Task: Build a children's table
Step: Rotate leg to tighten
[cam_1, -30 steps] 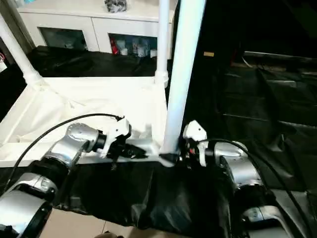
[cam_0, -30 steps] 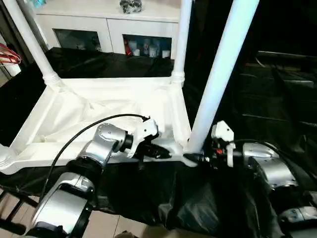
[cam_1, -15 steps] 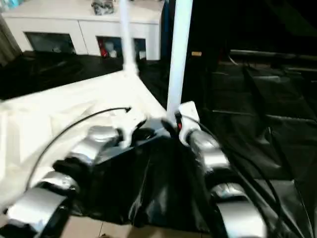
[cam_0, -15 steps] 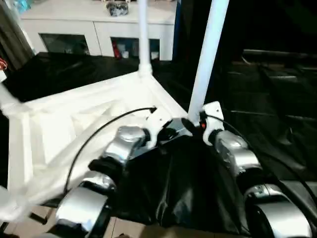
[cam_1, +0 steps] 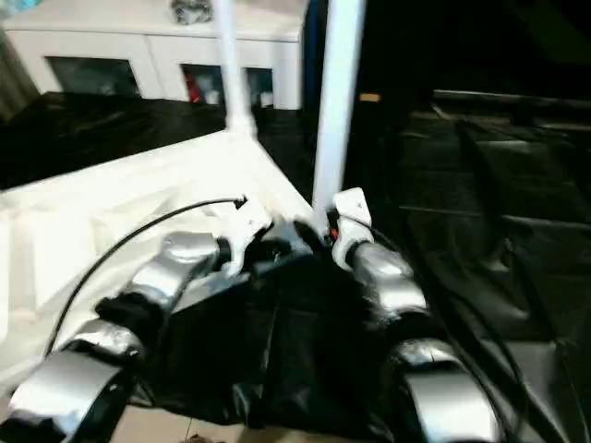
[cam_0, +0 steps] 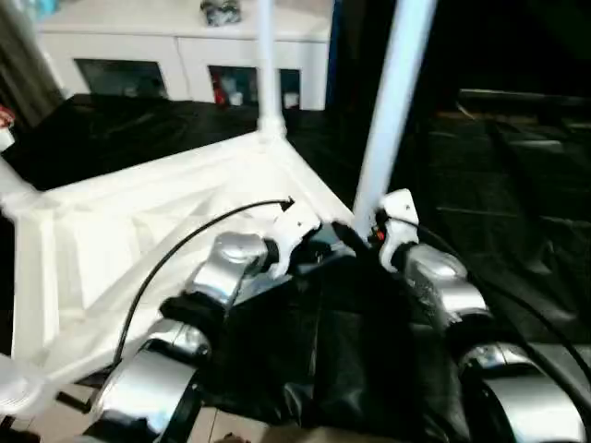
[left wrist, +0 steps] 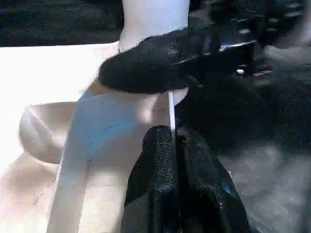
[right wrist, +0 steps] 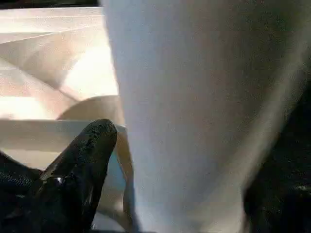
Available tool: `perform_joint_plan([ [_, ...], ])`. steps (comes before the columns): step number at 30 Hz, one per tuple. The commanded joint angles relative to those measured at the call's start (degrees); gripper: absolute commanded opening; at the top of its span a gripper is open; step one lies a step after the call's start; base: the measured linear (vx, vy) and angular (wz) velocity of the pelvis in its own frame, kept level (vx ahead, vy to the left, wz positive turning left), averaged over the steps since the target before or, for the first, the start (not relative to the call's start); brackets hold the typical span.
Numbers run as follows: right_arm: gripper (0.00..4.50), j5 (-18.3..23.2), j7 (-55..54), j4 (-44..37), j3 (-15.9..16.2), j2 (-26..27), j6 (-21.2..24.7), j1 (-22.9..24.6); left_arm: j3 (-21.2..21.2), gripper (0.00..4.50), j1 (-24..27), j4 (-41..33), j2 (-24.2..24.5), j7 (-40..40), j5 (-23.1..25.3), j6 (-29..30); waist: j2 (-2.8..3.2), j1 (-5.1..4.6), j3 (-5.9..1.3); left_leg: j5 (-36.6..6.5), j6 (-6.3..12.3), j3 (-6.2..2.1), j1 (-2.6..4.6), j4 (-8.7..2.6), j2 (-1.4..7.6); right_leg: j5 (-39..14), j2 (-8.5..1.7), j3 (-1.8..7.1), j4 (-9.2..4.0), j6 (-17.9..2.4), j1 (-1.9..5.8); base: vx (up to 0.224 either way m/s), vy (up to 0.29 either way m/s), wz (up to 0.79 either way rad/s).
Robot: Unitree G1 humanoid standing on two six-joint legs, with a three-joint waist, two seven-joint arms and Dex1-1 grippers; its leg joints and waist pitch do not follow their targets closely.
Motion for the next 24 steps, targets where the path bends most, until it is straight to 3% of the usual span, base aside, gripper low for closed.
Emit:
perform_joint_plan([
  [1, 3.82, -0.8, 9.8, -1.6, 4.8, 0.1, 0.7, 2.5, -2.3, 0.0, 0.1, -3.8, -0.4, -7.7, -2.5, -2.9, -0.57, 0.41, -3.7, -7.7, 7.2, -1.24, 0.09, -2.78, 3.35, -4.0, -4.31, 2.95, -2.64, -14.8, 3.14, 0.0, 0.0, 0.0],
  [3, 3.82, -0.7, 15.2, -3.8, 6.2, -1.9, 0.0, 4.1, -2.7, 0.0, 0.4, -4.0, 0.9, -9.9, -2.3, -3.2, -0.51, 0.49, -3.69, -7.6, 8.63, -1.18, 0.07, -2.6, 3.4, -2.1, -4.19, 2.89, -2.44, -15.4, 2.9, 0.0, 0.0, 0.0],
  [10, 3.82, 1.5, 27.4, -9.0, 8.0, -7.1, -0.2, 7.0, -3.3, 0.0, 0.7, -4.8, 4.8, -16.4, -2.4, -3.0, -0.36, 1.08, -3.18, -12.9, 5.34, -1.27, 0.42, -3.11, 3.75, -11.9, -4.31, 3.11, -3.48, -13.7, 2.47, 0.0, 0.0, 0.0],
  [15, 3.21, 1.9, 32.1, -12.4, 8.7, -9.5, 0.4, 8.4, -3.3, 0.0, 0.7, -5.0, 7.0, -19.4, -2.5, -3.3, -0.44, 1.38, -3.45, -10.8, 5.49, -1.33, 0.23, -2.93, 3.71, -9.2, -4.34, 3.08, -3.01, -14.0, 2.54, 0.0, 0.0, 0.0],
  [20, 2.88, 1.3, 31.5, -12.3, 8.7, -9.5, -0.1, 8.3, -3.1, 0.0, 0.4, -4.5, 7.2, -19.2, -2.5, -3.7, -0.44, 1.43, -3.61, -9.3, 5.69, -1.31, 0.15, -2.76, 3.65, -6.7, -4.35, 3.01, -2.71, -14.7, 2.61, 0.0, 0.0, 0.0],
  [24, 2.72, 1.1, 31.3, -13.0, 9.3, -9.3, 0.4, 8.7, -3.0, 0.0, 0.3, -4.5, 7.1, -19.1, -2.8, -3.7, -0.47, 1.46, -3.58, -9.6, 5.68, -1.3, 0.15, -2.73, 3.63, -7.8, -4.4, 2.97, -2.82, -14.5, 2.64, 0.0, 0.0, 0.0],
])
